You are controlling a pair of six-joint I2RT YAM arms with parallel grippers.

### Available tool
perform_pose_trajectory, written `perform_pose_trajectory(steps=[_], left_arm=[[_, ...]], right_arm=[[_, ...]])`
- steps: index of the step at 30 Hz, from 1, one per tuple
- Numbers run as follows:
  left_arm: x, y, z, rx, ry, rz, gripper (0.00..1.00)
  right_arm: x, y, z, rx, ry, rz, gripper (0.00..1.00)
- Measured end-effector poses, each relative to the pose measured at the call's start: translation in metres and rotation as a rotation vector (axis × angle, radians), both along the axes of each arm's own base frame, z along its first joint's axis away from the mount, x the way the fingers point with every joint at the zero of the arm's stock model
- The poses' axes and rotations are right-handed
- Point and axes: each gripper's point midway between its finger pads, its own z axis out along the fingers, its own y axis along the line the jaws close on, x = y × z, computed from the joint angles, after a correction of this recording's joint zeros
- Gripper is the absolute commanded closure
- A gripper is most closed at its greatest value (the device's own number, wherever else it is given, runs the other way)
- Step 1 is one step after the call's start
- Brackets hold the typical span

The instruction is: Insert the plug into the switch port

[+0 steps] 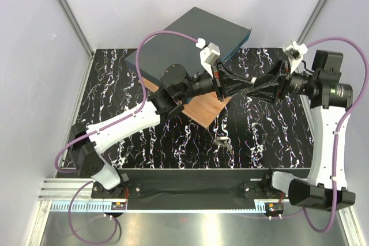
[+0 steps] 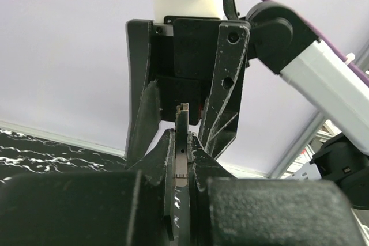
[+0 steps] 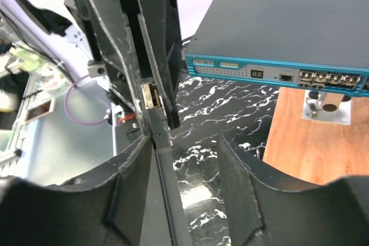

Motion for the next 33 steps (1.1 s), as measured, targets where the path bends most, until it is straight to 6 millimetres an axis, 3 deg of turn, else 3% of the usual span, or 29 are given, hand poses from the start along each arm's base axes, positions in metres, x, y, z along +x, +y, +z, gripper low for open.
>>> perform_pose_trajectory(steps=[9, 15, 17, 20, 23, 24, 25, 28, 30, 33], left_arm=[[0.014, -0.001, 0.0, -0.015, 0.005, 0.036, 1.0], [0.016, -0.003, -0.003, -0.009, 0.014, 0.04, 1.0], [0.016, -0.003, -0.003, -0.008, 0.017, 0.04, 1.0], [0.016, -0.004, -0.004, -0.009, 0.024, 0.037, 1.0], [0.015, -0.004, -0.003, -0.009, 0.024, 0.027, 1.0], [0.014, -0.004, -0.003, -0.009, 0.023, 0.026, 0.97], [0.014, -0.004, -0.003, -0.009, 0.023, 0.026, 0.88], [0.015, -0.003, -0.004, -0.006, 0.024, 0.027, 0.84], [0.017, -0.002, -0.005, -0.002, 0.026, 0.03, 0.72], [0.019, 0.002, -0.006, 0.012, 0.035, 0.038, 0.69]], right_arm=[[0.01, 0.0, 0.005, 0.004, -0.022, 0.054, 0.67], [0.007, 0.003, 0.003, 0.001, -0.044, 0.071, 0.69], [0.007, 0.003, 0.002, 0.0, -0.048, 0.072, 0.76], [0.006, 0.003, 0.002, -0.003, -0.048, 0.071, 0.96], [0.006, 0.003, 0.002, -0.001, -0.043, 0.07, 1.0], [0.006, 0.003, 0.002, 0.0, -0.042, 0.071, 1.0], [0.006, 0.003, 0.002, -0.001, -0.042, 0.07, 1.0], [0.006, 0.003, 0.002, -0.002, -0.041, 0.069, 1.0], [0.005, 0.003, 0.001, -0.002, -0.022, 0.066, 1.0], [0.006, 0.003, 0.002, 0.008, 0.014, 0.061, 1.0]])
